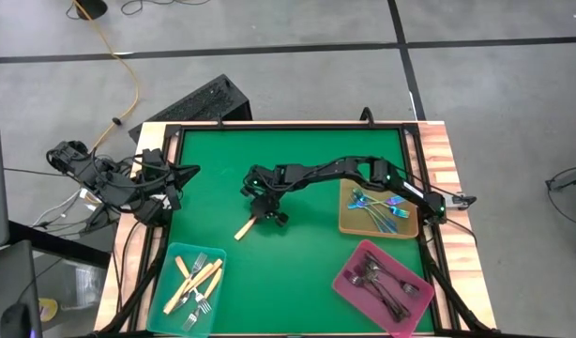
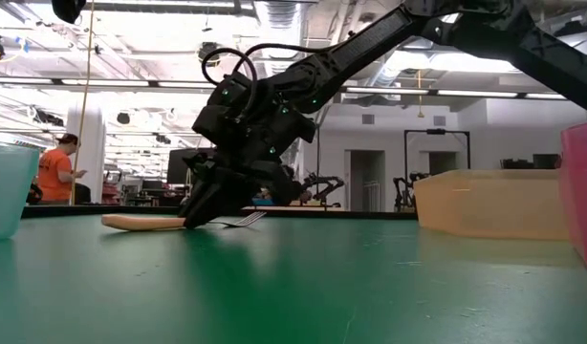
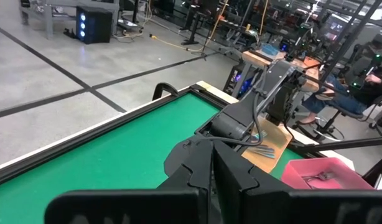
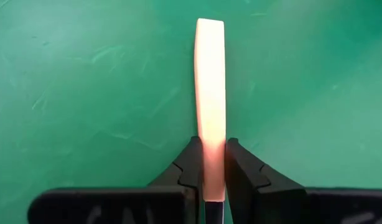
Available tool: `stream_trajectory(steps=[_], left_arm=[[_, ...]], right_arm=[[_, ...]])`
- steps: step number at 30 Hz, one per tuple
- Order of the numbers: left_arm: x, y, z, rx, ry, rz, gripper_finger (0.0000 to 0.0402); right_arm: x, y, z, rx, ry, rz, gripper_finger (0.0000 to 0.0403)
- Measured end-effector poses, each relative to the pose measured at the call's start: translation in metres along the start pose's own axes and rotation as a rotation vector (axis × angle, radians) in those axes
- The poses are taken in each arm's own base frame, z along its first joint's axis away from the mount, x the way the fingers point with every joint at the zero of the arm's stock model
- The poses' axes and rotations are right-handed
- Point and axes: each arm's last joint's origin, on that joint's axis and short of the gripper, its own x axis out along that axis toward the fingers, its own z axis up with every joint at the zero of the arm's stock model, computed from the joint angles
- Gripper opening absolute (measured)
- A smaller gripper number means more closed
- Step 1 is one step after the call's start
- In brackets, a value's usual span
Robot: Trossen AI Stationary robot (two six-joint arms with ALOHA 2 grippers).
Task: Sort silverware by color (type)
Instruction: Put the yellow fork into the blue bin
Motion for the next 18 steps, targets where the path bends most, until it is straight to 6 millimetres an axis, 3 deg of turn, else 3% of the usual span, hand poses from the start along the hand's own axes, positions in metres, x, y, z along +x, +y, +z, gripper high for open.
stream_trajectory(steps=[18], left_arm=[[0.0,0.001,0.001,0.001,-0.027,0.034,0.0]], right_arm=[[-0.018,-0.024,0.011,0.034,-0.023,-0.071,0.0065]])
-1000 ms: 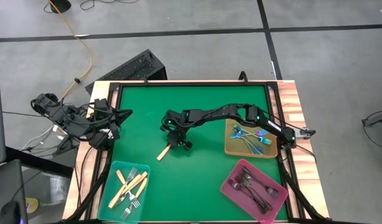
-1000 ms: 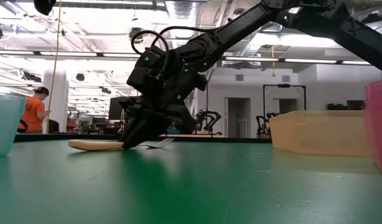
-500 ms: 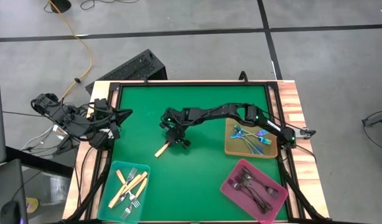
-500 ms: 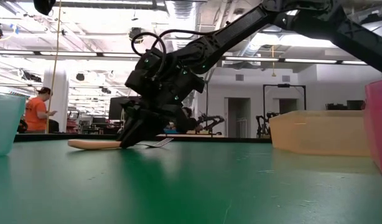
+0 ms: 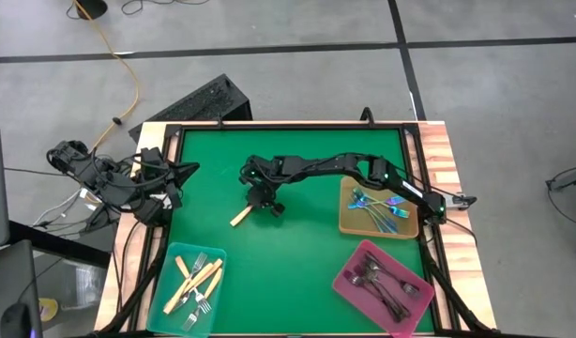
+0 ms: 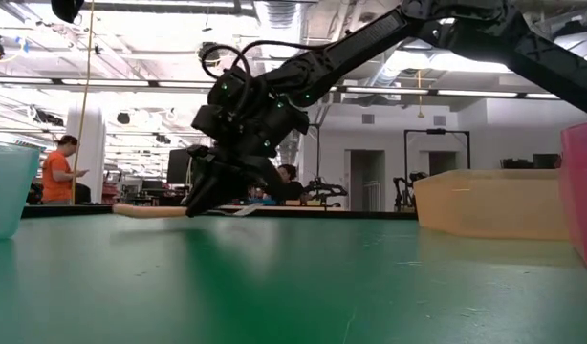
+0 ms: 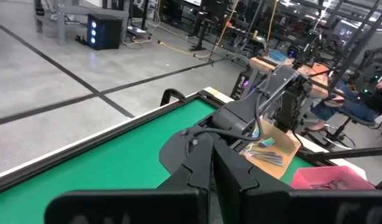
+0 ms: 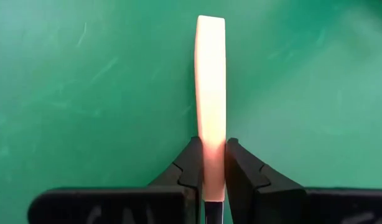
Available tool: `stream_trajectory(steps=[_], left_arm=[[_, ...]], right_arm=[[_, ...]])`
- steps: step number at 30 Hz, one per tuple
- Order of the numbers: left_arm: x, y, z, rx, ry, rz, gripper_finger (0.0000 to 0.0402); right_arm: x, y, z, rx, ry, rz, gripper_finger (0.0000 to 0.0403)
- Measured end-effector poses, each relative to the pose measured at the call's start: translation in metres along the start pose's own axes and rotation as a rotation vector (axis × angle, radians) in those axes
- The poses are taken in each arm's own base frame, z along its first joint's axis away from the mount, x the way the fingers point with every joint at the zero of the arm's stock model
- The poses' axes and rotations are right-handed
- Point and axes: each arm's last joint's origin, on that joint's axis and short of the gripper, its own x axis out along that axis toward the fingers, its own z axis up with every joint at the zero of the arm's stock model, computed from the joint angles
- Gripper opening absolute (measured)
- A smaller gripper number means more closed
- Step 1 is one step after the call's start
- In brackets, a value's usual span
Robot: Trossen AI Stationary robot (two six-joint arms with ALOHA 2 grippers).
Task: Sort silverware by color (type)
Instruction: Put the yellow fork into the blue bin
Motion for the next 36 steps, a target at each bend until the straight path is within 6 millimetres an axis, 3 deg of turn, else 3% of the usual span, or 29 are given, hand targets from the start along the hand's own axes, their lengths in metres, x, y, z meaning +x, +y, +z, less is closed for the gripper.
stream_trajectory(steps=[12,19,26,36], left_arm=[[0.0,-0.001,0.001,-0.005,-0.006,-0.002,0.0],[-0.001,-0.005,0.008,-0.056,-0.043,-0.031,0.0],[-0.005,-0.009,0.024,-0.127,-0.091,-0.087,0.0],[-0.007,-0.012,0.034,-0.138,-0.133,-0.111,0.0]], right_arm=[[-0.014,-0.016,0.023,0.039,-0.063,-0.057,0.0065],[-0.022,-0.019,0.057,0.019,-0.132,-0.087,0.0065],[-0.02,-0.006,0.095,-0.024,-0.187,-0.078,0.0065],[-0.001,0.031,0.141,-0.097,-0.269,-0.051,0.0065]])
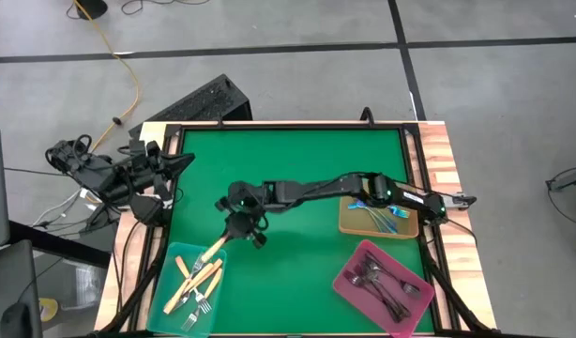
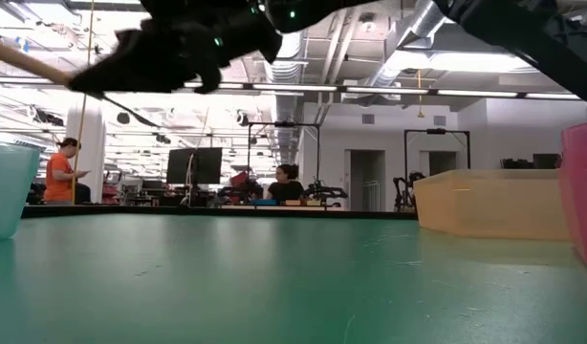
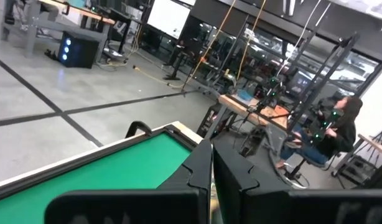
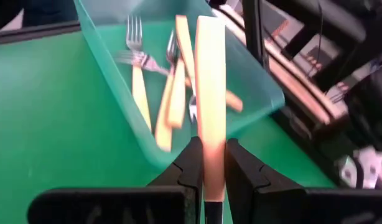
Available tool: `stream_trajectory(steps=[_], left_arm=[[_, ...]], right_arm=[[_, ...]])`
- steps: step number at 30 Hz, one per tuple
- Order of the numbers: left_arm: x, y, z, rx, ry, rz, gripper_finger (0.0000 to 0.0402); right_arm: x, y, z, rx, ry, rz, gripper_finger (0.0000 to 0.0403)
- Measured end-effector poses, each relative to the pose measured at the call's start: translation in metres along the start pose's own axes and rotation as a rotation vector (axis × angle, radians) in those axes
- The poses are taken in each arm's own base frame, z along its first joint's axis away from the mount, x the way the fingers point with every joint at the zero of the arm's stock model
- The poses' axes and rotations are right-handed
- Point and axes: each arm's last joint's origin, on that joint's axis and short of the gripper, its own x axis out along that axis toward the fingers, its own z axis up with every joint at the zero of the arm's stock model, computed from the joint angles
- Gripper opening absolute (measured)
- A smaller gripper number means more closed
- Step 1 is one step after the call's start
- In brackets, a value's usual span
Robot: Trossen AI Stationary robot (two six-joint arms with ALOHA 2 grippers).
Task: Sort silverware by color (type)
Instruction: Put the yellow fork into the blue bin
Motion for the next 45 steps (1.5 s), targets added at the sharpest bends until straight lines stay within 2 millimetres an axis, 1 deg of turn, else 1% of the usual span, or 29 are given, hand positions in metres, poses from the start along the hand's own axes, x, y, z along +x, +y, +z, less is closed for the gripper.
stream_trajectory(steps=[3,7,13,19,24,27,31,39,42,45], left_arm=[[0.0,0.0,0.0,-0.024,0.0,0.0,0.0],[0.0,0.0,0.0,-0.03,0.003,-0.006,0.0],[0.0,0.0,0.0,-0.03,0.003,-0.006,0.0],[0.0,0.0,0.0,-0.03,0.004,-0.006,0.0],[0.0,0.0,0.0,-0.008,0.004,-0.006,0.0],[0.0,0.0,0.0,-0.006,0.004,-0.006,0.0],[0.0,0.0,0.0,-0.005,0.004,-0.006,0.0],[0.0,0.0,0.0,-0.014,0.004,-0.006,0.0],[0.0,0.0,0.0,-0.015,0.004,-0.006,0.0],[0.0,0.0,0.0,-0.016,0.004,-0.006,0.0]], right_arm=[[0.009,0.011,0.015,-0.041,-0.023,-0.028,0.0065],[0.017,0.021,0.034,-0.095,-0.097,-0.048,0.0065],[0.022,0.027,0.057,-0.173,-0.22,-0.116,0.0065],[0.02,0.026,0.073,-0.224,-0.334,-0.186,0.0065],[0.02,0.025,0.078,-0.223,-0.446,-0.168,0.0066],[0.024,0.026,0.077,-0.232,-0.474,-0.183,0.0071],[0.025,0.028,0.079,-0.221,-0.503,-0.176,0.0065],[0.026,0.035,0.086,-0.29,-0.56,-0.13,0.0066],[0.035,0.041,0.085,-0.315,-0.612,-0.151,0.0066],[0.05,0.047,0.075,-0.306,-0.618,-0.142,0.0066]])
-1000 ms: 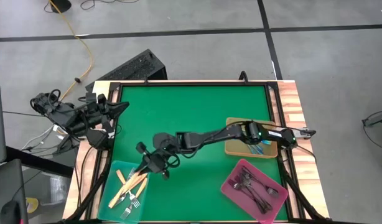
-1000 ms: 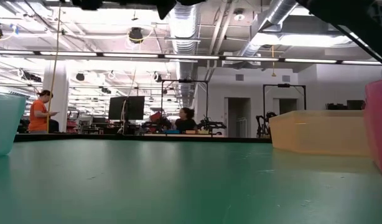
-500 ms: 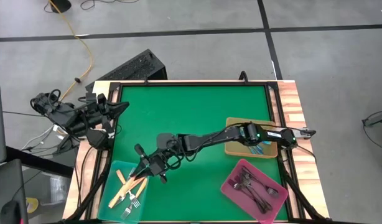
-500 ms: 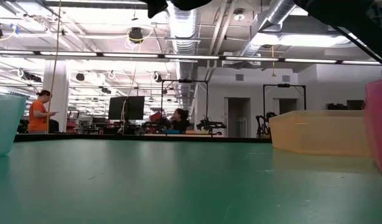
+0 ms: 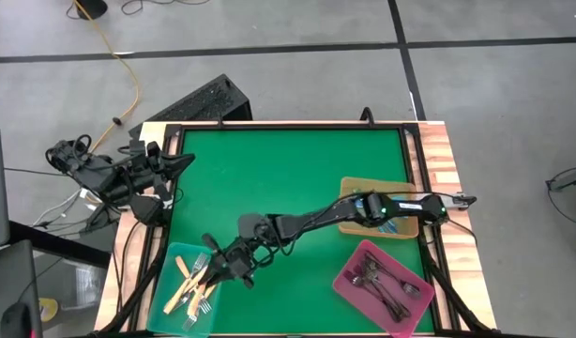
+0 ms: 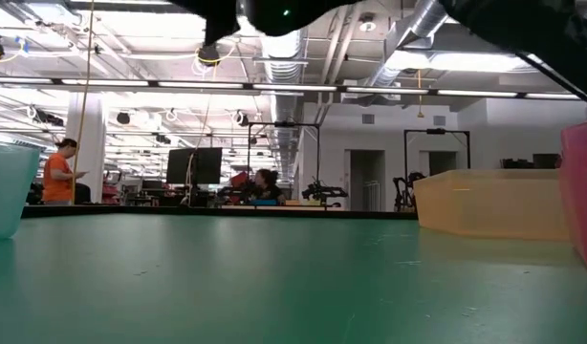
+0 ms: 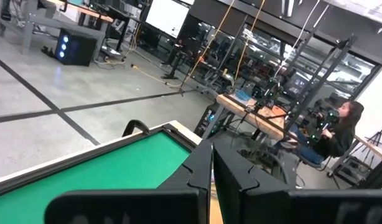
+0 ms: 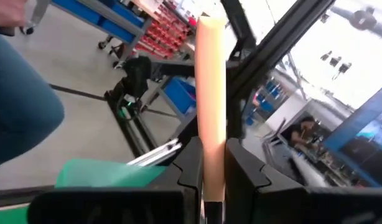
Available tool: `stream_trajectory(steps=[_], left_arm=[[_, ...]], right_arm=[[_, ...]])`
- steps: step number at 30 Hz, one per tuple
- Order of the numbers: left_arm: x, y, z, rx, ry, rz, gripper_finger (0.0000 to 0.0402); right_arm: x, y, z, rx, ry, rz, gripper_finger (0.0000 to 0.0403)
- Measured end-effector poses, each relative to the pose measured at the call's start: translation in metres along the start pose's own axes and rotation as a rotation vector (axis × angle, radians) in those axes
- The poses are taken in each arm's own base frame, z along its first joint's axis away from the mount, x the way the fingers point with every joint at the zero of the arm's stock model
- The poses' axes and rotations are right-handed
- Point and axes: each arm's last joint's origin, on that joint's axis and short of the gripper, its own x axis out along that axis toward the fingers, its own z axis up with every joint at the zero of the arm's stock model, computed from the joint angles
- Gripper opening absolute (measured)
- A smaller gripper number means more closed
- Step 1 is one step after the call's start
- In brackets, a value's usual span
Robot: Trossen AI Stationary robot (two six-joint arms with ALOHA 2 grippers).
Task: Sort silverware by color (type)
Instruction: Put the yellow fork into the blue bin
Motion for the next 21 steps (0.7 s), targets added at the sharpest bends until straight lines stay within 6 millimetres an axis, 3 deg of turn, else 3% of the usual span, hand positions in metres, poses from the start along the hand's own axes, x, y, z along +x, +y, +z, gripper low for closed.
stream_trajectory(steps=[17,21], left_arm=[[0.0,0.0,-0.001,0.016,0.005,0.003,0.0],[0.0,0.0,-0.001,0.017,0.005,0.003,0.0]], right_arm=[[0.006,-0.001,-0.008,-0.041,-0.057,-0.016,0.0067],[0.008,0.006,-0.019,-0.06,-0.077,-0.028,0.0067]])
